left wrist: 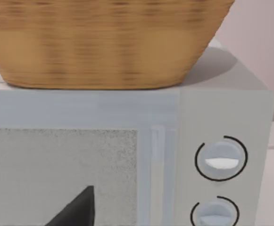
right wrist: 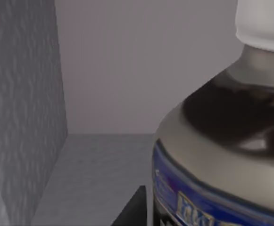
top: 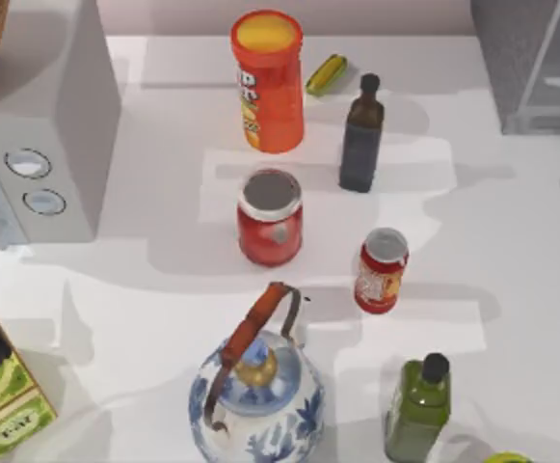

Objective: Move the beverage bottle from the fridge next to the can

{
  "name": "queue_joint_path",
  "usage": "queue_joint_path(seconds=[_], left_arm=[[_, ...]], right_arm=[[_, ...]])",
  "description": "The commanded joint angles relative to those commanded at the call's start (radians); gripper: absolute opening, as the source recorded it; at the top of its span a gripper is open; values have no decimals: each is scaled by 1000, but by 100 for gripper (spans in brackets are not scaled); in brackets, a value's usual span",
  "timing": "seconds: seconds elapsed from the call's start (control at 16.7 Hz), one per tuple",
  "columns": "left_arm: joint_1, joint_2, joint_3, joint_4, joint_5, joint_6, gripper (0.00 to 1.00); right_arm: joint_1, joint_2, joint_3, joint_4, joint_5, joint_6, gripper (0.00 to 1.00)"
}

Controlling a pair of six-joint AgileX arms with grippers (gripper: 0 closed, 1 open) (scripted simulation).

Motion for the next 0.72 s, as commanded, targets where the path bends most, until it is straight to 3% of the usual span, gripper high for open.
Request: queue_joint_path(seconds=[0.3,0.72], left_arm=[[0,0,0,0,0,0,100],[0,0,0,0,0,0,100]], right_arm=[[112,38,-72,105,112,-3,0],[558,89,-337,424,559,-15,0]])
